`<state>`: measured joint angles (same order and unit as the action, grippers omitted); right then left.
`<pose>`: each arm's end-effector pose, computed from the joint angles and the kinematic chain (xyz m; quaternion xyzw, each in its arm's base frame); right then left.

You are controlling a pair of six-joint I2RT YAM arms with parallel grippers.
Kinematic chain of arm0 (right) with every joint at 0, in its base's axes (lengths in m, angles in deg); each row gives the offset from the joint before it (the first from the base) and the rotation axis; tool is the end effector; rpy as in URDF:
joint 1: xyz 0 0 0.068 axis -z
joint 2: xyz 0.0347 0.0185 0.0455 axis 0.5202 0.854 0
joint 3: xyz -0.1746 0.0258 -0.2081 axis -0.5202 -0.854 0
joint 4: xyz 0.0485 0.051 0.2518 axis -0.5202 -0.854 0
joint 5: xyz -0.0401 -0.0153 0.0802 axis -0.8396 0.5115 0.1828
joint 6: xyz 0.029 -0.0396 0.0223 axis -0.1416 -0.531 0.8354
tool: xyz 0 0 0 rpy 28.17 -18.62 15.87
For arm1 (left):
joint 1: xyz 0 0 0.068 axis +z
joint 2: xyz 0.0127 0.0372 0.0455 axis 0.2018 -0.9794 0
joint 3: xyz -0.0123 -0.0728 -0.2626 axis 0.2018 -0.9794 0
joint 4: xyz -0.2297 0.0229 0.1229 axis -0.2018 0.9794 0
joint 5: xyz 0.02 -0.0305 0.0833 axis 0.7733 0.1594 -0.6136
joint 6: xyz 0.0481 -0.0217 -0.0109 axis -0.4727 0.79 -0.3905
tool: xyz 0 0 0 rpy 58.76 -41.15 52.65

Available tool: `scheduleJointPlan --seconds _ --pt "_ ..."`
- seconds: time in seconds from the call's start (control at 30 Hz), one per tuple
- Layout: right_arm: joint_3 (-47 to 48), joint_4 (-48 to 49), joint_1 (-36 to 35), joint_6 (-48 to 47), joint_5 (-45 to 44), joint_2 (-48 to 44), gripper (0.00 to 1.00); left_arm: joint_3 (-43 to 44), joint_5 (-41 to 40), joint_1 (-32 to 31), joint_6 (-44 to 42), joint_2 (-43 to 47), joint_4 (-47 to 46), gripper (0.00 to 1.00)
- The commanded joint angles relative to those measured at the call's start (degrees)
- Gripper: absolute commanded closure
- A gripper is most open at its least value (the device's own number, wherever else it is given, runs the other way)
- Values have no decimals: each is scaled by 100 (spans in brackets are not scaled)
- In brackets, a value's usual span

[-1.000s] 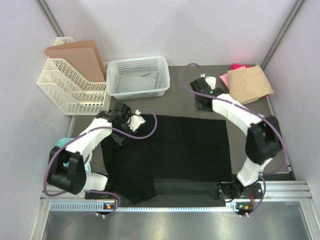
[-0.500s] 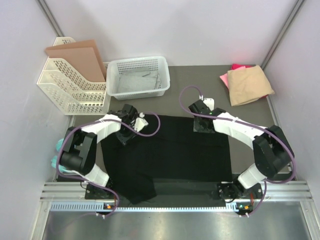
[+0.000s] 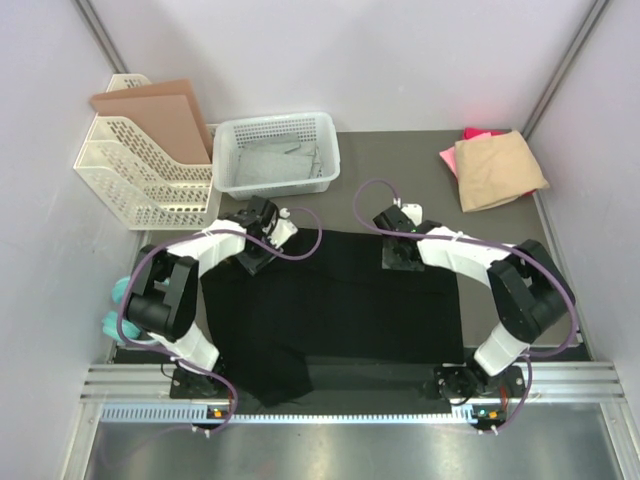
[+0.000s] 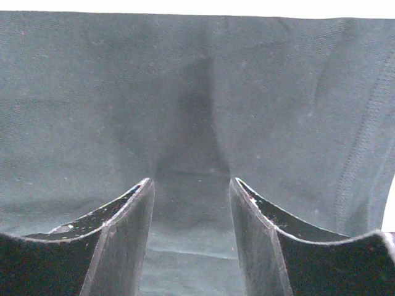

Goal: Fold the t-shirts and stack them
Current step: Fold the flattened tshirt in 1/3 of the way

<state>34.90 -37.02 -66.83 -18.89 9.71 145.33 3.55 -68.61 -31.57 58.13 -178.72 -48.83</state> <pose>0.2571 0.1668 0.1761 0.0414 0.9632 -0.0432 0.2621 0.2843 -0.0977 0.1676 0.4025 0.9023 0.0823 0.1309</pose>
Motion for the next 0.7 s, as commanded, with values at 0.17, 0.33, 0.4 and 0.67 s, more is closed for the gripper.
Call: scheduleJointPlan --seconds 0.17,0.33,0.4,0.67 --pt "-2 370 68 -37 84 117 47 41 -107 15 -41 224 -334 100" --pt "-99 422 173 -63 84 2 48 480 279 23 -49 162 201 100" --pt "-160 448 208 -72 84 -33 48 700 533 15 -146 241 702 100" --pt "-389 580 314 -142 93 -86 49 2291 1632 6 -594 584 3160 100"
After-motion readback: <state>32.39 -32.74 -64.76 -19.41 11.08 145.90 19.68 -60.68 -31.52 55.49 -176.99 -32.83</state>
